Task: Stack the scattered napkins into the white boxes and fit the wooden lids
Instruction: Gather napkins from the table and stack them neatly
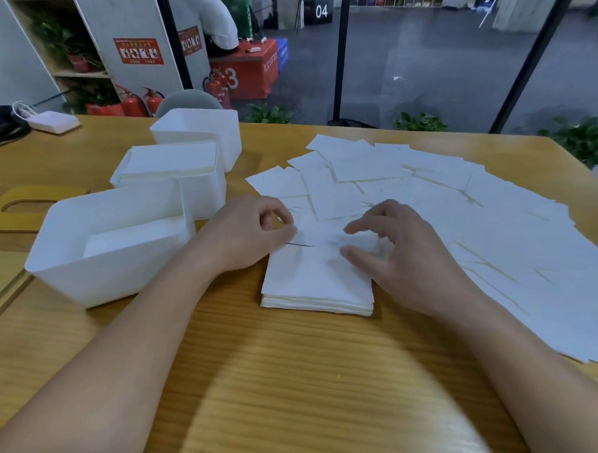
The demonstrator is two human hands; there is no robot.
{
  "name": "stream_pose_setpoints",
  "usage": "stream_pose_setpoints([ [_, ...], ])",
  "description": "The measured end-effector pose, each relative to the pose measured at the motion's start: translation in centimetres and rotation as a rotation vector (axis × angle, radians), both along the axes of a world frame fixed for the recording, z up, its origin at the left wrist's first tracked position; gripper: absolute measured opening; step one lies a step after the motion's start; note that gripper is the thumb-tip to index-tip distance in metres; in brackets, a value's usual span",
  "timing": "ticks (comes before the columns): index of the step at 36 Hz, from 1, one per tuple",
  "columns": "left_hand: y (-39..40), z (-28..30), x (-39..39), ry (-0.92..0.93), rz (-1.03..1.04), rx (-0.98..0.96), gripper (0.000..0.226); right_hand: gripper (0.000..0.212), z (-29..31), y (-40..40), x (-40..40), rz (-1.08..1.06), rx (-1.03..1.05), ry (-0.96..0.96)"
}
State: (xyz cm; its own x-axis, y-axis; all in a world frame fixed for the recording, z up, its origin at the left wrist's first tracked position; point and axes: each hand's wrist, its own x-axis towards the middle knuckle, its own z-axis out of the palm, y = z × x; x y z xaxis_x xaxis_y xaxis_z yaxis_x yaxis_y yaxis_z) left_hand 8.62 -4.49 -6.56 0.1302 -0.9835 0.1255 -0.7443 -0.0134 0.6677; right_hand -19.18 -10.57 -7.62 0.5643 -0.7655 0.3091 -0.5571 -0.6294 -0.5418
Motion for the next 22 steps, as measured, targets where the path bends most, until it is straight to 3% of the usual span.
stream_pose_setpoints([
  [5, -0.1, -0.2, -0.4, 0.006, 0.009, 0.031, 0.018, 0.029, -0.5, 0.2, 0.3, 0.09, 0.042, 0.027],
  [10, -0.1, -0.4, -1.2, 0.083, -0.004, 0.079, 0.026, 0.056, -0.1, -0.2, -0.3, 0.047, 0.147, 0.009],
  [18, 0.1, -0.2, -2.4, 0.228, 0.028, 0.024, 0.022, 0.038, -1.0, -0.9, -0.4, 0.004, 0.13, 0.019],
  [22, 0.1, -0.2, -1.9, 0.376, 0.012, -0.021, 0.032, 0.02, -0.9, -0.9, -0.3, -0.044, 0.108, -0.104],
])
